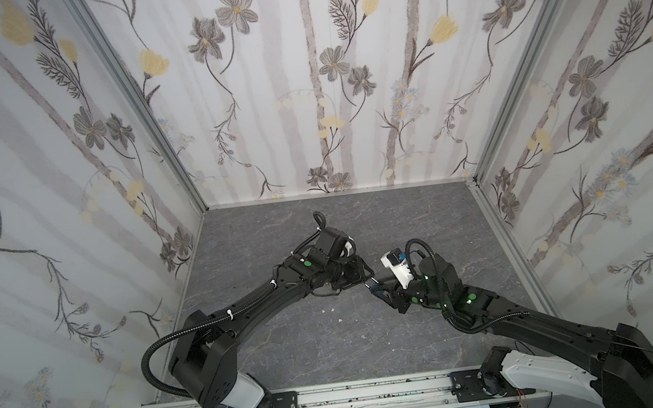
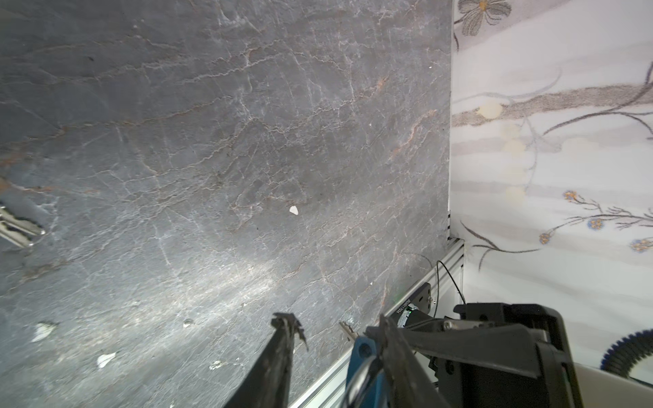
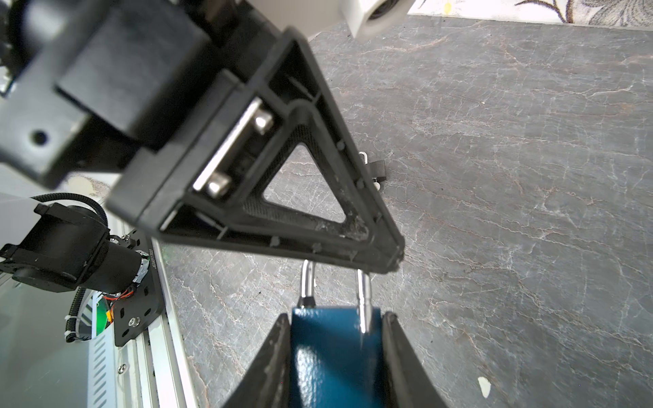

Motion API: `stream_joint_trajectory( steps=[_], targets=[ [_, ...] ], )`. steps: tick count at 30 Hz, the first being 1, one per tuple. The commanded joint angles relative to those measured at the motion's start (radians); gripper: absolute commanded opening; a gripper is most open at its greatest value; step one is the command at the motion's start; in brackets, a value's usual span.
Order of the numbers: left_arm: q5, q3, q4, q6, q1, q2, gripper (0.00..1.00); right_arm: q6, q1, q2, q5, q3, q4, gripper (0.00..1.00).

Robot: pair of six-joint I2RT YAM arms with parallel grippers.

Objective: Unlock with the key

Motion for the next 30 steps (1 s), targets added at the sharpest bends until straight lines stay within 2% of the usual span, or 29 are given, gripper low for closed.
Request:
stream_joint_trajectory(
  steps=[1, 7, 11, 14, 16, 20, 24, 30],
  targets=[
    [0.068, -0.027, 0.094, -0.04, 0.0, -0.011, 0.31, -0.002, 0.001, -0.01, 0.025, 0.0, 0.114, 0.15],
    [0.124, -0.087, 0.206, -0.075, 0.001, -0.049, 0.16, 0.026, -0.002, -0.018, 0.012, -0.01, 0.139, 0.15],
    [0.131, -0.11, 0.23, -0.076, 0.002, -0.077, 0.0, 0.043, -0.005, -0.013, 0.0, -0.008, 0.15, 0.15],
    [0.133, -0.122, 0.243, -0.075, 0.002, -0.097, 0.0, 0.059, -0.014, -0.016, -0.012, -0.011, 0.161, 0.16],
    [0.127, -0.127, 0.244, -0.075, 0.002, -0.107, 0.0, 0.067, -0.019, -0.022, -0.009, -0.012, 0.16, 0.2],
    [0.09, -0.139, 0.245, -0.094, 0.014, -0.126, 0.0, 0.08, -0.034, -0.054, 0.003, -0.023, 0.153, 0.45],
    [0.1, -0.161, 0.288, -0.122, 0.028, -0.139, 0.0, 0.095, -0.044, -0.087, -0.062, -0.065, 0.19, 0.58],
    [0.118, -0.158, 0.315, -0.148, 0.036, -0.144, 0.0, 0.072, -0.029, -0.062, -0.163, -0.081, 0.212, 0.6]
  ],
)
